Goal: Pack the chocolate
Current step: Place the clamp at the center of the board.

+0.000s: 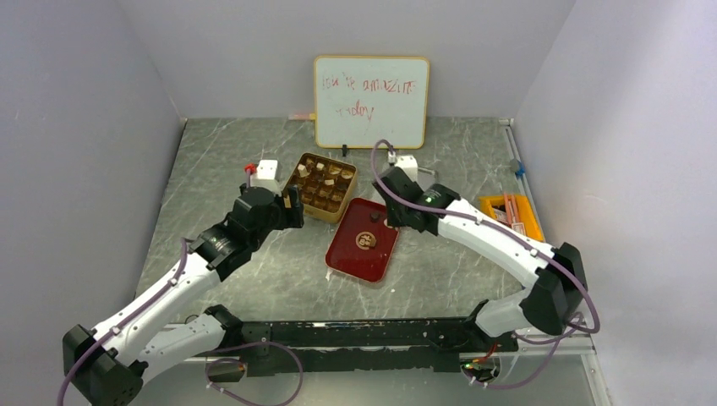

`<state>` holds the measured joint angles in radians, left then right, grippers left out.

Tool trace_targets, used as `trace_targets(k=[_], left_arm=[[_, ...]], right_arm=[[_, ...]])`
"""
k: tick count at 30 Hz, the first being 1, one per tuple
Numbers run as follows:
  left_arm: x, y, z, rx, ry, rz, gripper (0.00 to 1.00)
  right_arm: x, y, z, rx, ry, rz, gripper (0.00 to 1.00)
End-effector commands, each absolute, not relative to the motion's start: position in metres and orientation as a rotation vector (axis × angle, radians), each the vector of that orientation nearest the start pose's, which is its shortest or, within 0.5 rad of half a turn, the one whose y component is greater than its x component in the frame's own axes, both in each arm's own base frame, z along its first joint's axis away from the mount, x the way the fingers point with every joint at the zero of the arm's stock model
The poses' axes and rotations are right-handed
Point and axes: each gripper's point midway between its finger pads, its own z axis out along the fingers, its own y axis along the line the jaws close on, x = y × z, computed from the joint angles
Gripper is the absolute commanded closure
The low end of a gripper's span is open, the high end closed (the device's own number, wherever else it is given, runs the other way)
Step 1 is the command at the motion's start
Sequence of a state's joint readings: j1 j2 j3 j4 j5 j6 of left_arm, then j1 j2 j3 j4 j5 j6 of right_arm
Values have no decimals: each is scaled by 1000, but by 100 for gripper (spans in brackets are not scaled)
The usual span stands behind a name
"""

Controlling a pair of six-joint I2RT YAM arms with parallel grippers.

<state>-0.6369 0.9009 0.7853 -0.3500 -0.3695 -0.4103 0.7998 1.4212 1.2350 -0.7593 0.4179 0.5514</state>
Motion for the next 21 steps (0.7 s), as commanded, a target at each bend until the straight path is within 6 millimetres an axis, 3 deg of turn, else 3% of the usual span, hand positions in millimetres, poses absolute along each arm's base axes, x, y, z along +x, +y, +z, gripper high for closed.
trace_targets(k=[1, 8, 21], left_arm=[[283, -161, 221, 2, 1970, -376, 17], [284, -165, 225, 18, 1961, -385, 18], [280, -160, 219, 43, 1978, -361, 17]], right_arm=[[255, 175, 147, 141, 2449, -13, 81], [227, 155, 107, 335, 2500, -26, 80], [206, 143, 49, 428, 2581, -101, 79]])
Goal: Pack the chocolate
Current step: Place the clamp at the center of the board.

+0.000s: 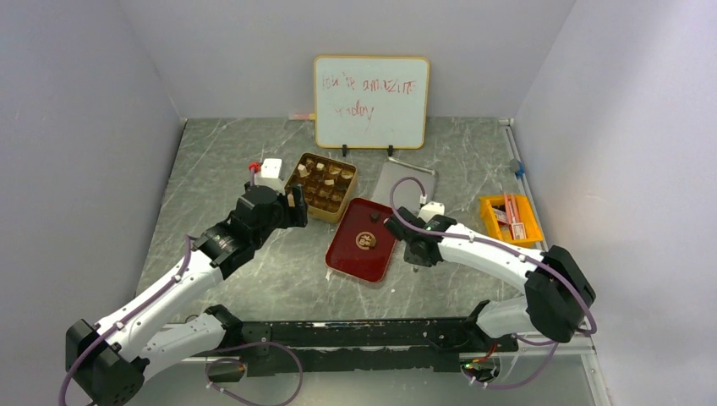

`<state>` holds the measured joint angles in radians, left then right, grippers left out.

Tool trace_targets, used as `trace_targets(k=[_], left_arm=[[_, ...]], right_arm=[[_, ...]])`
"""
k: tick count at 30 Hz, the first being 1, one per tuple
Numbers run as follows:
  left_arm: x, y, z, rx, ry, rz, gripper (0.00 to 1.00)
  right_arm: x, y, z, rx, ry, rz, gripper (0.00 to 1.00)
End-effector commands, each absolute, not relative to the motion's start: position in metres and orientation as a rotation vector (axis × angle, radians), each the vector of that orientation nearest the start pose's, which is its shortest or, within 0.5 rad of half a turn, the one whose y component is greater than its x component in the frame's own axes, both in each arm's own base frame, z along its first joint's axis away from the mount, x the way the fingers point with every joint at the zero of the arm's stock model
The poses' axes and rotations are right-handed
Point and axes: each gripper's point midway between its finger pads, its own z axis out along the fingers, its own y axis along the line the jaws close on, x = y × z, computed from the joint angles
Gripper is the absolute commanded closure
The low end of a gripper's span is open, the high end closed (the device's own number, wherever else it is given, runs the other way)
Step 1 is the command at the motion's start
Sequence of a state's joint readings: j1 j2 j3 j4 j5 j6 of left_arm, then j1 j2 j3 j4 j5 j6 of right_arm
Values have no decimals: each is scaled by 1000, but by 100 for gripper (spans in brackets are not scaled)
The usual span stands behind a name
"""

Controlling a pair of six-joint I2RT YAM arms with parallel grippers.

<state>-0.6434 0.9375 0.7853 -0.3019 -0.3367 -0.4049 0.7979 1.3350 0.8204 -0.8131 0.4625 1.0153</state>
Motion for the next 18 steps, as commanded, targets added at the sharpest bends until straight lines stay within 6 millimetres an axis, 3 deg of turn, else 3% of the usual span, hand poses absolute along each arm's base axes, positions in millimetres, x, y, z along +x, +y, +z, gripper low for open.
trace_targets(k=[1, 6, 9, 11, 14, 18], left_arm=[[279, -161, 219, 47, 1977, -364, 17], [279, -161, 218, 54, 1983, -361, 17], [279, -162, 218, 56, 1982, -363, 17], [280, -162, 218, 55, 1981, -362, 17], [281, -163, 219, 55, 1977, -362, 17], [284, -165, 222, 55, 1970, -369, 17]], right_arm=[[205, 141, 44, 430, 2587, -117, 78], [200, 139, 26, 427, 2623, -160, 70], [197, 138, 18, 432, 2642, -179, 54], [195, 138, 16, 433, 2651, -191, 50], [197, 137, 18, 433, 2647, -209, 45], [212, 139, 37, 421, 2596, -218, 44]])
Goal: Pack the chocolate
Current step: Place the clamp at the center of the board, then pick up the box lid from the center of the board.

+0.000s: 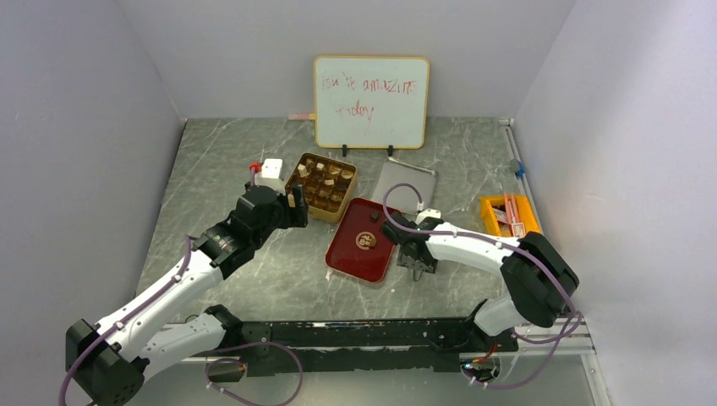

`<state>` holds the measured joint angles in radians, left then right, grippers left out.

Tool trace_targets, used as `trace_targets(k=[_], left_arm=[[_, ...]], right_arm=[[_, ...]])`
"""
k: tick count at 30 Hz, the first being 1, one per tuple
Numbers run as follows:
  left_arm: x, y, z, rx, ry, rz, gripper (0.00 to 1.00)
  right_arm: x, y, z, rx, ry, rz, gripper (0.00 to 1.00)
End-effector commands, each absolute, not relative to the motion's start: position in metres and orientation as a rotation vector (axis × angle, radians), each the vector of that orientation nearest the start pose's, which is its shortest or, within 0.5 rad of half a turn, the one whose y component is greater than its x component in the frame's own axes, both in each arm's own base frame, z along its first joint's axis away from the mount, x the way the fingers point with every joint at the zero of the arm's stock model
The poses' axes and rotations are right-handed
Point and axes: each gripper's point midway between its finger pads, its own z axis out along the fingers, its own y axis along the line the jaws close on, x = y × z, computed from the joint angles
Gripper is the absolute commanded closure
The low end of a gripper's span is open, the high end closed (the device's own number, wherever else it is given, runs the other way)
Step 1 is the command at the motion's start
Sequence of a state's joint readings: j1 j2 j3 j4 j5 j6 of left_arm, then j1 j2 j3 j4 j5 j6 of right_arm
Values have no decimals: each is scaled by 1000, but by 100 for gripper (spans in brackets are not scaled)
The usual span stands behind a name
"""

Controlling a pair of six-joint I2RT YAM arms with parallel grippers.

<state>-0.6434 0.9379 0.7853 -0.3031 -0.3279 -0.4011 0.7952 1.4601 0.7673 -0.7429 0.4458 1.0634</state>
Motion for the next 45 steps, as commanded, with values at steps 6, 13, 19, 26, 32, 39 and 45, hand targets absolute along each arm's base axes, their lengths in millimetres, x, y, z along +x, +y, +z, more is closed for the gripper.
trace_targets(k=[6, 13, 19, 26, 32, 39, 45], left_arm=[[288, -167, 228, 51, 1954, -367, 17], [293, -170, 235, 55, 1936, -373, 17], [294, -173, 234, 53, 1934, -383, 17], [296, -173, 231, 55, 1941, -375, 17], [296, -174, 227, 60, 1953, -370, 17], [297, -174, 225, 67, 1962, -360, 17], [295, -172, 223, 58, 1969, -358, 17]], right_arm=[[260, 154, 100, 386, 2455, -173, 44], [329, 138, 140, 436, 2358, -170, 45], [383, 107, 136, 514, 2339, -205, 47], [416, 83, 103, 552, 2375, -228, 48], [428, 78, 75, 552, 2425, -223, 48], [436, 75, 58, 550, 2450, -215, 48], [438, 73, 47, 556, 2467, -213, 50]])
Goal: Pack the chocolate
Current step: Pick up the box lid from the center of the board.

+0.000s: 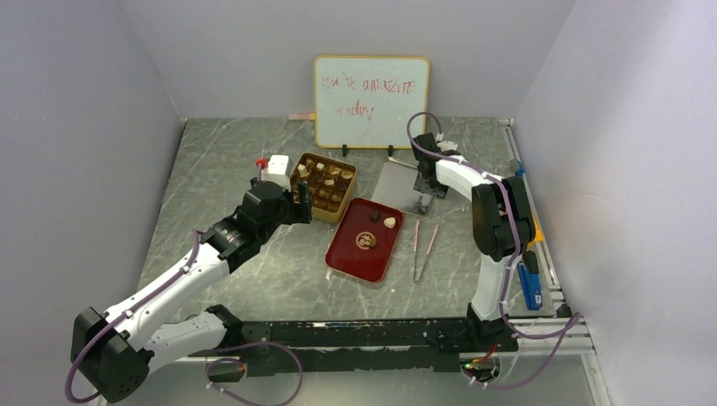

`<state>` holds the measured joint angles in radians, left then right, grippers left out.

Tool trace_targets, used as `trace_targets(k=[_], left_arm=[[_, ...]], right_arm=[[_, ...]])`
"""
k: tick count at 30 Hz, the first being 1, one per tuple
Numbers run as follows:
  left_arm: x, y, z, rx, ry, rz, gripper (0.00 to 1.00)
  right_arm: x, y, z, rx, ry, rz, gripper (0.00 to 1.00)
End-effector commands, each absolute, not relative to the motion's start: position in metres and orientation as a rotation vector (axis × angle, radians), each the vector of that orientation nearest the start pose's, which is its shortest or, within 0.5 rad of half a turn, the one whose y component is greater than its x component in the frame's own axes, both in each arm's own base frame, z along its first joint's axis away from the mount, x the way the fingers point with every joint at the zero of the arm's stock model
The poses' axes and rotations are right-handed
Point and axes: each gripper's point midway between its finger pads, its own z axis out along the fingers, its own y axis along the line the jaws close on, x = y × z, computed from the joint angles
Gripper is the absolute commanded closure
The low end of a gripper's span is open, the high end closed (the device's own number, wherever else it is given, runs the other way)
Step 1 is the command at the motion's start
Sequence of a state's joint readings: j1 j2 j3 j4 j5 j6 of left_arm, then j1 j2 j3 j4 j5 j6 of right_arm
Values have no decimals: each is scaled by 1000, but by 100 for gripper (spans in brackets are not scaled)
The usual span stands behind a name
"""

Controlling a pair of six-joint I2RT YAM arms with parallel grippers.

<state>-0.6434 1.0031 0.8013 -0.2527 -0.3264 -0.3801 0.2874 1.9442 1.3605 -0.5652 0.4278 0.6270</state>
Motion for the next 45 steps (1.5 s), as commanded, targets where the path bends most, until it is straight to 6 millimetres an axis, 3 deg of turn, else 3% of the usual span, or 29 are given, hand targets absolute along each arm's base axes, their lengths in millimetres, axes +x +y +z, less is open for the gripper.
trace_targets(k=[1, 7, 10, 16, 22, 24, 32, 45], left_arm=[[295, -172, 223, 57, 1970, -358, 17], [294, -170, 224, 52, 1972, -355, 17], [293, -170, 223, 54, 1977, -351, 17], [292, -168, 222, 56, 1981, -341, 17], [290, -168, 221, 61, 1982, -345, 17], [290, -167, 220, 61, 1982, -347, 17], [287, -168, 220, 69, 1979, -361, 17], [291, -187, 224, 150, 1964, -428, 16]], right_arm=[[437, 72, 44, 558, 2475, -210, 51], [428, 70, 29, 585, 2502, -195, 56], [425, 71, 22, 603, 2517, -178, 64], [414, 71, 10, 630, 2545, -169, 68], [406, 71, 11, 653, 2548, -159, 98], [405, 71, 14, 656, 2543, -153, 100], [403, 72, 40, 655, 2489, -102, 100], [422, 75, 122, 616, 2332, -2, 100]])
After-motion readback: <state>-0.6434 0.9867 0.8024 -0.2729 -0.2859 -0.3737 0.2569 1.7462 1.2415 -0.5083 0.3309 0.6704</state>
